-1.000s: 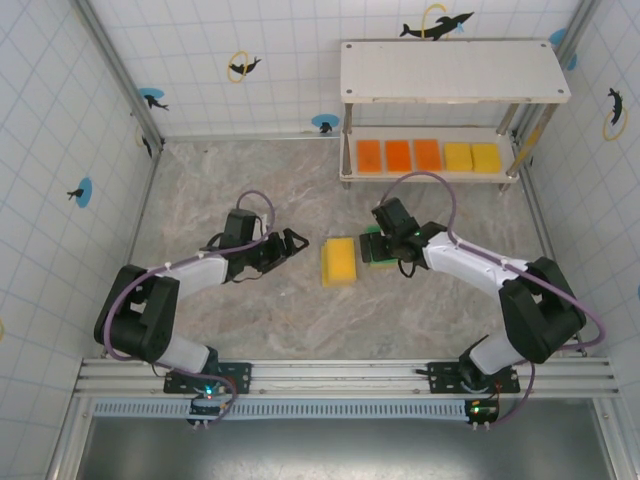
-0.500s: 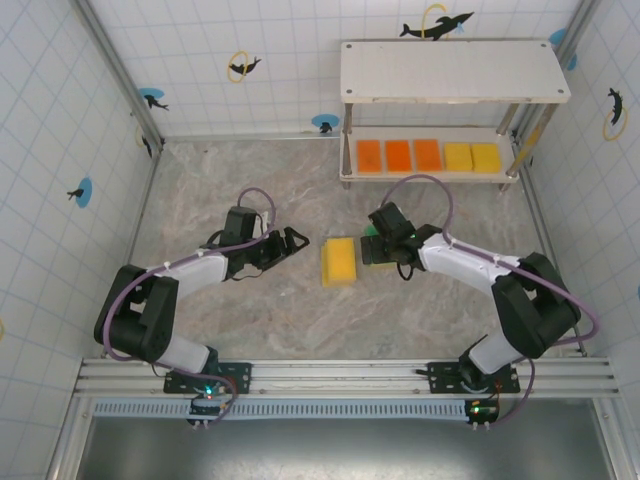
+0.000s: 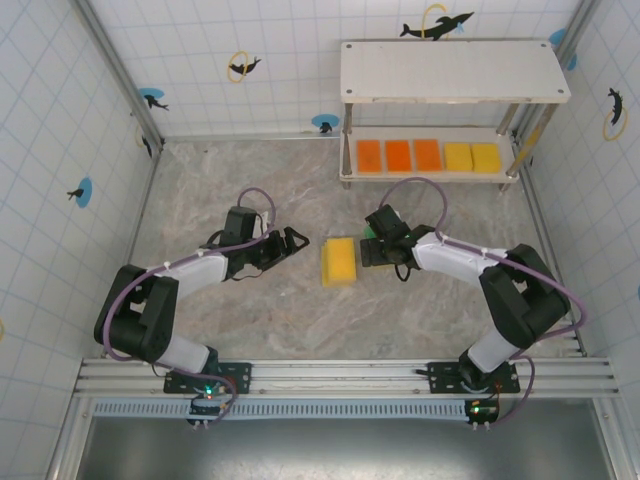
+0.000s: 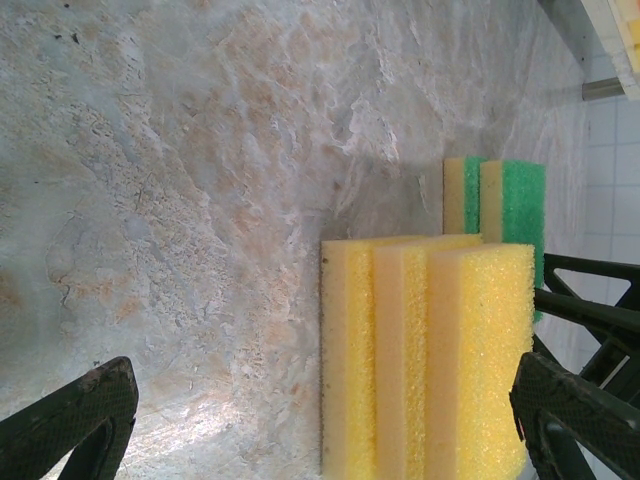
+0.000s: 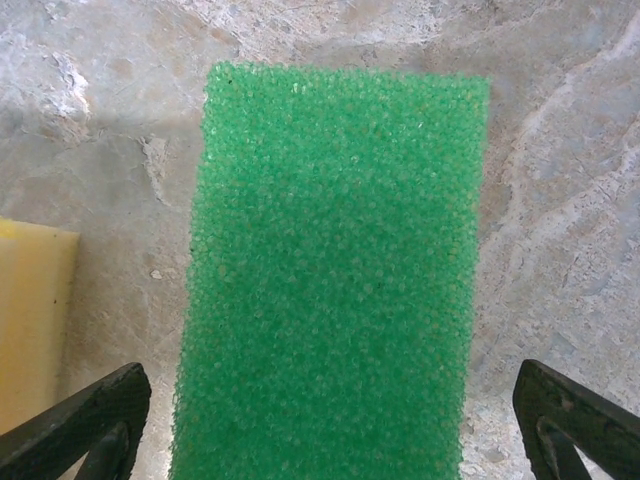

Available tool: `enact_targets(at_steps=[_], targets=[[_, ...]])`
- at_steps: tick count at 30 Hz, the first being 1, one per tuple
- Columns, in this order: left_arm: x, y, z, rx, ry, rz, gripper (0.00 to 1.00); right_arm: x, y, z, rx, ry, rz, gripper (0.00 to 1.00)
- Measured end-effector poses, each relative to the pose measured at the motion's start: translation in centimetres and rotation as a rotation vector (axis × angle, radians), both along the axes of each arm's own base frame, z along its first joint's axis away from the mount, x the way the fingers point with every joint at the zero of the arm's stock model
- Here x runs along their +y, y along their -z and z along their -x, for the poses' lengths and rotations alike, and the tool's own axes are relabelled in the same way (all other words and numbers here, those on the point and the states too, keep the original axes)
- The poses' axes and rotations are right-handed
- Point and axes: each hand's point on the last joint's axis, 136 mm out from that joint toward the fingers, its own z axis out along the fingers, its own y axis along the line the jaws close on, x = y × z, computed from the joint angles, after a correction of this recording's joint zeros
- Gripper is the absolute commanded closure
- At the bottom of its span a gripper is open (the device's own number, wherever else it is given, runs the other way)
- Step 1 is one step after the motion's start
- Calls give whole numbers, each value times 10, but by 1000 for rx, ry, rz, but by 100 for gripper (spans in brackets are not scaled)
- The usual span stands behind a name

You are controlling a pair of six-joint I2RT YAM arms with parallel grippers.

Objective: Place and organize the cleaning sponges onto the shelf

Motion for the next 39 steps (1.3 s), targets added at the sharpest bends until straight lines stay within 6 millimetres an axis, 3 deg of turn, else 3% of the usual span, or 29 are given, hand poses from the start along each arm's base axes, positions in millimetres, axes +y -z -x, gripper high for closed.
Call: enact_targets(at_steps=[17,33,39], targets=[[1,1,-1,-2,-5,-5,2,-1,3,-2,-4,6,9,19],[1,1,-1,-3,-7,-8,2,-2,11,1,9,2,11,20],[1,1,-1,-3,-8,-8,2,-1,11,1,10,1,8,30]])
